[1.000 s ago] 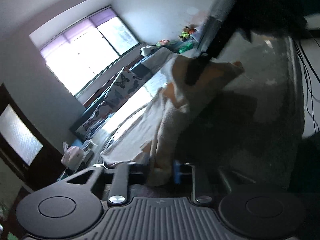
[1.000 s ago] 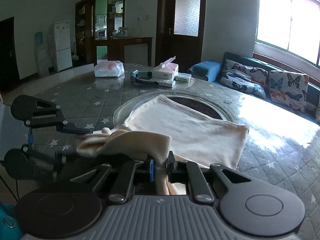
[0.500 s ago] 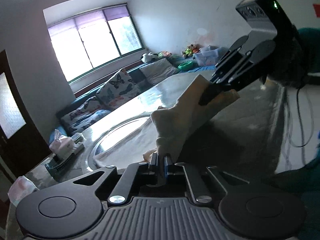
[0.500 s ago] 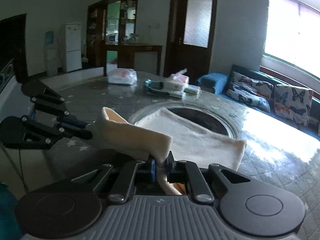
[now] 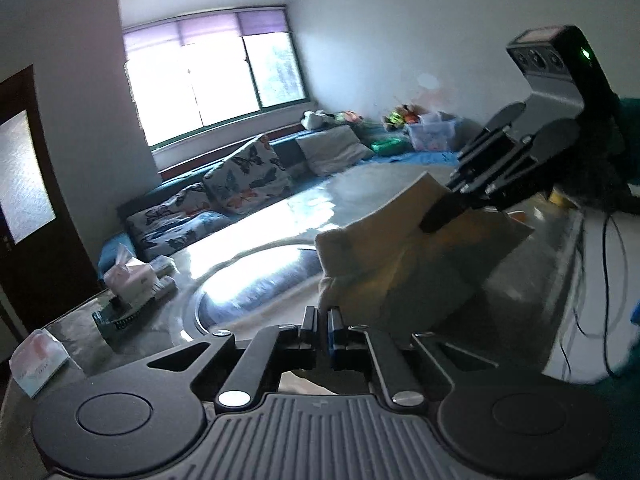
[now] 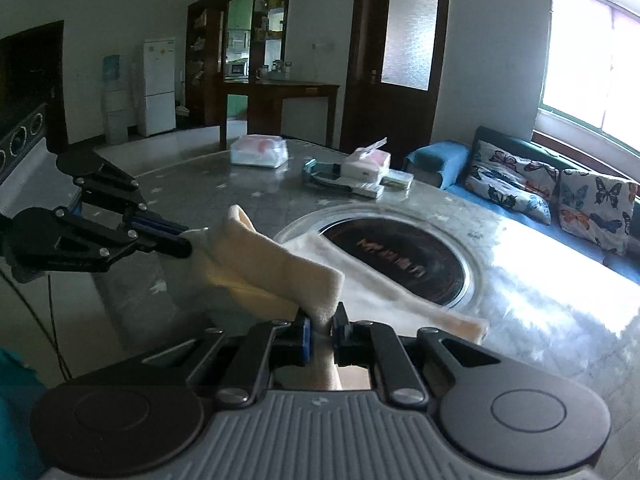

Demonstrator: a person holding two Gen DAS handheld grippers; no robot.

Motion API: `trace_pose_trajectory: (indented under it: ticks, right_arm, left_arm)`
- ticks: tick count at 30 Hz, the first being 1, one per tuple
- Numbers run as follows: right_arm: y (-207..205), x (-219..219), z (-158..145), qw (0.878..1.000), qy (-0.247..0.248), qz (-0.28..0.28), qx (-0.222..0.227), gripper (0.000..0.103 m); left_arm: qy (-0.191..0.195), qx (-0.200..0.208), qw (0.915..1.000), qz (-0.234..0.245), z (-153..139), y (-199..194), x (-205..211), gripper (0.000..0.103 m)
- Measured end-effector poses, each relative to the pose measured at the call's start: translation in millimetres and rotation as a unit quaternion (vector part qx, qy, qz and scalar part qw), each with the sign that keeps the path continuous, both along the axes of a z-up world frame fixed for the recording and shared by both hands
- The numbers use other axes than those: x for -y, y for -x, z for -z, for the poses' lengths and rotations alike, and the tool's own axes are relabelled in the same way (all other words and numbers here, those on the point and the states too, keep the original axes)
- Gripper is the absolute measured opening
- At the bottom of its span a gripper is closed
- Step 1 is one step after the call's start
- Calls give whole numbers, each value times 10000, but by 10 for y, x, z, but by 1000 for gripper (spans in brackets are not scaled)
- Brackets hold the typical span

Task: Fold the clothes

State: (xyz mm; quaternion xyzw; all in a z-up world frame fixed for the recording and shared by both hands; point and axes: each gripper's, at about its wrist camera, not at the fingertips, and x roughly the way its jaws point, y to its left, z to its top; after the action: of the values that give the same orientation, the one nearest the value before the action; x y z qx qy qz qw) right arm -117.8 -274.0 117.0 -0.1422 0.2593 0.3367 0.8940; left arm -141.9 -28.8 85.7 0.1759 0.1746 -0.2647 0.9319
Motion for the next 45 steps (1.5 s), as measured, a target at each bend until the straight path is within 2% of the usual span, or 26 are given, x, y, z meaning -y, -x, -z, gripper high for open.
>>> trace_pose_trajectory:
  ticks: [3,8,11,12,15,18,21,25,27,29,34,38,41,43,45]
  right_arm:
    - [-314,-48,-64,9999,122,7,48,9]
    - [-954,-209,-13,9993,347,131,18,9]
    - [-1388,-310,159,9986,374,337,-179,10]
    - [-1510,-331,244,9981,353,433,-277,13]
    - [-1632,-284,429,9962,270,698,-437,20]
    - [-1587,-148,522,9946,157,881,-526,23]
    - [-1526,-4,595,9927,48,1053,-591,41]
    - [-1320,229,581,9900,13,1297,-562,41]
    - [-1226,320,606,9882,-22,1411,-603,41]
    - [-1135,405,632,9862,-80,1515,-658,41]
    - [-952,594,672,9807,-273,1780,-765,41]
    - [-884,652,681,9790,-362,1851,-770,40]
    - [-861,631,684,9793,-413,1833,-746,40]
    - [-858,598,700,9803,-419,1780,-748,40]
    - [-874,563,742,9807,-389,1757,-767,40]
  left_arm:
    - [81,7,9997,-213,-67,-352,-14,5]
    - [-77,-80,9984,-561,11,-1062,22,5]
    - [-85,-420,9948,-929,215,-1444,-7,5]
    - [-84,-540,9929,-1058,286,-1569,-19,6]
    - [-19,-883,9858,-1426,466,-1870,-89,8]
    - [287,-1171,9778,-1712,508,-1896,-288,8]
    - [694,-1417,9708,-1807,455,-1782,-495,8]
    - [1164,-1786,9629,-1654,413,-1515,-571,8]
    - [1267,-1999,9592,-1548,436,-1380,-520,8]
    - [1355,-2124,9557,-1523,457,-1316,-464,13]
    - [1499,-2216,9506,-1576,463,-1243,-379,36]
    - [1386,-2283,9489,-1684,505,-1267,-343,37]
    - [1318,-2270,9495,-1722,548,-1250,-326,31]
    - [1223,-2225,9520,-1711,567,-1224,-293,16]
    - [1100,-2159,9549,-1718,585,-1196,-259,7]
